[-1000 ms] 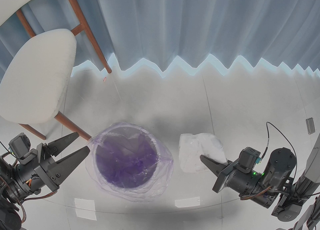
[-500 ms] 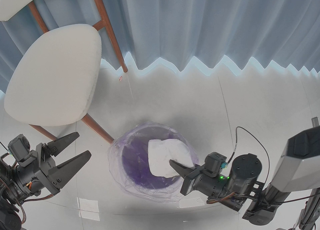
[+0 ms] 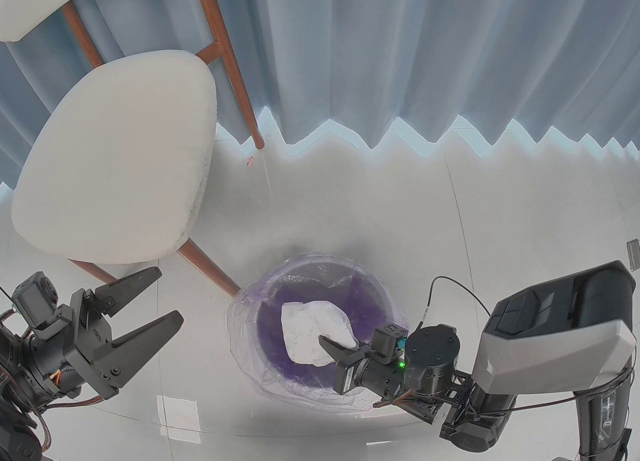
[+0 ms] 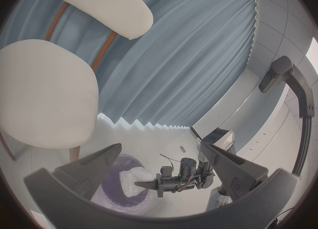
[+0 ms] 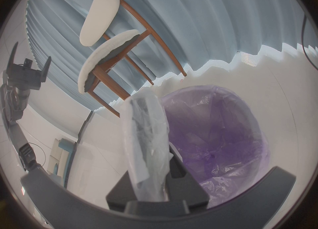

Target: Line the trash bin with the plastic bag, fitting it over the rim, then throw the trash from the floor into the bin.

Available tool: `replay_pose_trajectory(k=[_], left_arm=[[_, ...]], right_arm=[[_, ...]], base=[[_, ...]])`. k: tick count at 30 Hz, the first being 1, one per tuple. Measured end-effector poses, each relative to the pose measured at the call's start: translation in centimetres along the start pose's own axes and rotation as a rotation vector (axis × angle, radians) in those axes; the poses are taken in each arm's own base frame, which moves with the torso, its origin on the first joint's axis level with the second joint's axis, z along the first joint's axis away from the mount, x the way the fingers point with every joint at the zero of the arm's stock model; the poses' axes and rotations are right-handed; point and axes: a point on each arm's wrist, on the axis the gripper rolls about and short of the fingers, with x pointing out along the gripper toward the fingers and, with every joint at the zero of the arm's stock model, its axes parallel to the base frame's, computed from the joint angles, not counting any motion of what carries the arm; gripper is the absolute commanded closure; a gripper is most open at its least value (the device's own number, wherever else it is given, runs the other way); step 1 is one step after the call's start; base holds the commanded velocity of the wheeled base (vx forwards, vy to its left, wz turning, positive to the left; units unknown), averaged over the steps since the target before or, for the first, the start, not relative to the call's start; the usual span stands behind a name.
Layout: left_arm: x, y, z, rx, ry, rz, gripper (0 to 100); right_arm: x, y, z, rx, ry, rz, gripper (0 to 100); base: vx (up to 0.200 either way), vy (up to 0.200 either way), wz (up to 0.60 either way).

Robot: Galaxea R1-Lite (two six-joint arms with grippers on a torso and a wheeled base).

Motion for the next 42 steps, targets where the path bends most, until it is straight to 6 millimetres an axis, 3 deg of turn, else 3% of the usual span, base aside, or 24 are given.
replay_pose_trajectory(k=[11,12,21,27,33,37,42], left_arm=[[0.0,-0.1,0.1,0.003,-0.004,-0.003,0],[0.0,-0.1,0.1,0.003,-0.004,-0.003,0],[-0.1,-0.1,0.1,0.007,-0.009,-0.003,0],[-0.2,-0.3,0.4,0.021,-0.025,-0.012,0],[-0.7,-0.8,1.0,0.059,-0.059,-0.02,0],[-1.5,-1.2,1.2,0.094,-0.076,0.003,0],[-3.4,-1.8,1.3,0.11,-0.07,0.078,0]], right_arm=[[1.1,-1.3,-0.9,0.002,0.011,-0.034,100],[1.1,-1.3,-1.0,0.002,0.012,-0.034,0],[0.3,-1.0,-0.7,0.011,0.02,-0.032,0],[-1.9,-0.3,1.7,0.014,-0.02,-0.022,0],[-6.3,-0.3,6.1,0.019,-0.142,-0.06,0],[-10.5,-0.9,8.7,0.016,-0.213,-0.104,0],[-16.0,-2.2,10.5,0.004,-0.267,-0.194,0]], base=[[0.0,0.0,0.0],[0.0,0.0,0.0],[0.0,0.0,0.0],[0.0,0.0,0.0],[0.0,0.0,0.0],[0.0,0.0,0.0],[0.0,0.0,0.0]])
